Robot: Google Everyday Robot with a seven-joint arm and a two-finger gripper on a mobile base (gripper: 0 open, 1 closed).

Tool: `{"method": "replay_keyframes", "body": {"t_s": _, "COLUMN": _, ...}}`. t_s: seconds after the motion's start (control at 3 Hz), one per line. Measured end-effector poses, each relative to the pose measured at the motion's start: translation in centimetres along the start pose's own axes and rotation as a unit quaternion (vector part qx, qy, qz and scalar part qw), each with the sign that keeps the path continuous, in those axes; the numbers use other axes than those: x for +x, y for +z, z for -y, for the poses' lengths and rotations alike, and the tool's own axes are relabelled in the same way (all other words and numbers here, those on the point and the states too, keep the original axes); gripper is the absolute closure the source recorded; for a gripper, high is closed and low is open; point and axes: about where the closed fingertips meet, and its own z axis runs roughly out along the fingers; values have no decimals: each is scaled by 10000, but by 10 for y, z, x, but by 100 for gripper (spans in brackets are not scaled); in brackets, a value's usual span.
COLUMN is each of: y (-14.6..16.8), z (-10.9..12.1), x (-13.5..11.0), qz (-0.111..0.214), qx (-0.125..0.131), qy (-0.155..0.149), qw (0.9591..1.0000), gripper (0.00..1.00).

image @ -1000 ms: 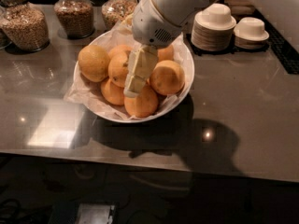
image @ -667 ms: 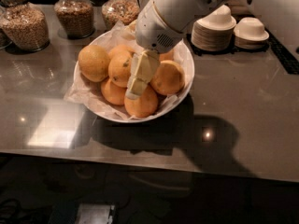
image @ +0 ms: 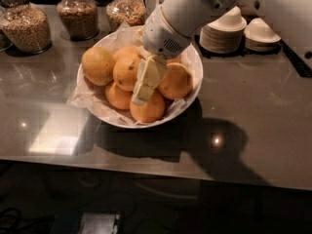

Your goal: Pick orange from white bowl

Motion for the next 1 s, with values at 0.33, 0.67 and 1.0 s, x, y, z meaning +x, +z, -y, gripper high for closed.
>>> {"method": "replay_keyframes", "body": {"t_s": 0.33, "y": 7, "z": 3, "x": 22, "qz": -139, "qx": -4, "qy": 482, "qw": 9987, "gripper": 0}}
{"method": "replay_keyframes", "body": {"t_s": 0.67, "y": 8, "z": 4, "x": 30, "qz": -201, "qx": 10, "qy": 716, "qw": 9972, "gripper": 0}}
{"method": "replay_keyframes", "body": {"t_s": 1.0, "y": 4, "z": 4, "x": 27, "qz": -202, "qx": 12, "qy": 716, "qw": 9972, "gripper": 0}}
